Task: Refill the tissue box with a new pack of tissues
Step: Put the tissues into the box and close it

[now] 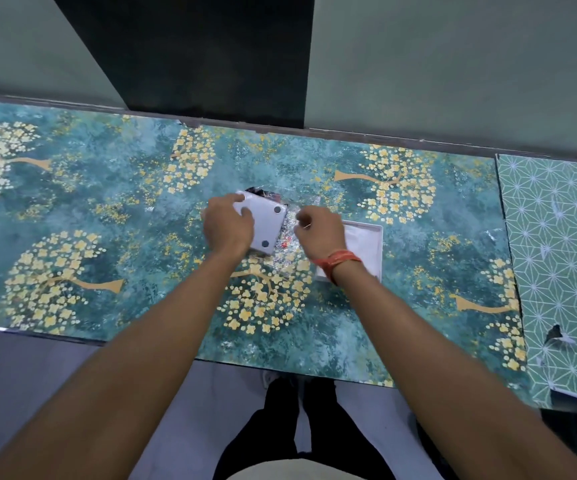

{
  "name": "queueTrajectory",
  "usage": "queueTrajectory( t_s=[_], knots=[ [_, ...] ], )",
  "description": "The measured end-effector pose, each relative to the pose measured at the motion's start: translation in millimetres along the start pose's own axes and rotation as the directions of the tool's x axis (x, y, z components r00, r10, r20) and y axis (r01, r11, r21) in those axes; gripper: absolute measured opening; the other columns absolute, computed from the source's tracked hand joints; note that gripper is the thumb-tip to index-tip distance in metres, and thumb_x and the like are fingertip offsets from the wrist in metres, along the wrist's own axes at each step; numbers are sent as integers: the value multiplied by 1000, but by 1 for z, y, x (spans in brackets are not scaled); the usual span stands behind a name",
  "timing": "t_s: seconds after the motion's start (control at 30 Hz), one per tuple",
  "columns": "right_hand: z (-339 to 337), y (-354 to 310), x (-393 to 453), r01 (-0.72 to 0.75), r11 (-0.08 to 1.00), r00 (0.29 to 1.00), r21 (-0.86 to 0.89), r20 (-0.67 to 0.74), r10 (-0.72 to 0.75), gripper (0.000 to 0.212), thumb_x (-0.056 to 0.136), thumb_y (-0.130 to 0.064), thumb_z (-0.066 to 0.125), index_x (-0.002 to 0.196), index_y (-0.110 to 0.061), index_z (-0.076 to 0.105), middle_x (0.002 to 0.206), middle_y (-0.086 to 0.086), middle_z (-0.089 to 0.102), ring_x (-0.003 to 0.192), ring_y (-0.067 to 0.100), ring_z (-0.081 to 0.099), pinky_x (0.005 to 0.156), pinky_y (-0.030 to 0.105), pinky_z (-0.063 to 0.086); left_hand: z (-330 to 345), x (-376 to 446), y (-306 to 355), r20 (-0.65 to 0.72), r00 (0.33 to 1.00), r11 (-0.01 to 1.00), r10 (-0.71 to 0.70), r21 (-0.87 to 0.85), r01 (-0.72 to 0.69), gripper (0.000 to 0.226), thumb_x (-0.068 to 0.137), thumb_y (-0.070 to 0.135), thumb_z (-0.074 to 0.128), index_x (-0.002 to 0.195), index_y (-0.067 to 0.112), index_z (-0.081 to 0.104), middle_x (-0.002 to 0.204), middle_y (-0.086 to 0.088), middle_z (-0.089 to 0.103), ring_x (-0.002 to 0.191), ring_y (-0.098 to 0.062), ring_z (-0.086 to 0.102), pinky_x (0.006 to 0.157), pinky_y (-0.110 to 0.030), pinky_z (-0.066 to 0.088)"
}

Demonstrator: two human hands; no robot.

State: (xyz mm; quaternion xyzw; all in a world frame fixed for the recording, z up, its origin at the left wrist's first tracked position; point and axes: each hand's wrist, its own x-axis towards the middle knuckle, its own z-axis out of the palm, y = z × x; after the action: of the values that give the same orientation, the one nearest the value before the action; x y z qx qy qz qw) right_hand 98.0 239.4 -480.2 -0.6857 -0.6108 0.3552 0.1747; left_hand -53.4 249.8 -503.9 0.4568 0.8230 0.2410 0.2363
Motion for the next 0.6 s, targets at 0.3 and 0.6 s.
queueTrajectory(
  t_s=[0.3,0.6],
  knots=[
    [61,-6,10,-239,971,966,25,108,235,18,84,-11,65,75,-9,50,74,11,53,77,30,59,63,29,39,-3,18,-30,116,992,994,-53,98,42,17,85,1,57,89,1,73,84,-13,68,77,-29,59,66,-30,40],
    [7,1,-3,-225,881,930,415,-177,321,37,77,-4,70,112,-12,62,79,-4,61,80,16,60,77,29,52,-13,-30,14,-75,997,968,-19,-250,-1,28,86,2,60,111,6,71,106,-8,74,86,-20,66,78,-26,50]
  ],
)
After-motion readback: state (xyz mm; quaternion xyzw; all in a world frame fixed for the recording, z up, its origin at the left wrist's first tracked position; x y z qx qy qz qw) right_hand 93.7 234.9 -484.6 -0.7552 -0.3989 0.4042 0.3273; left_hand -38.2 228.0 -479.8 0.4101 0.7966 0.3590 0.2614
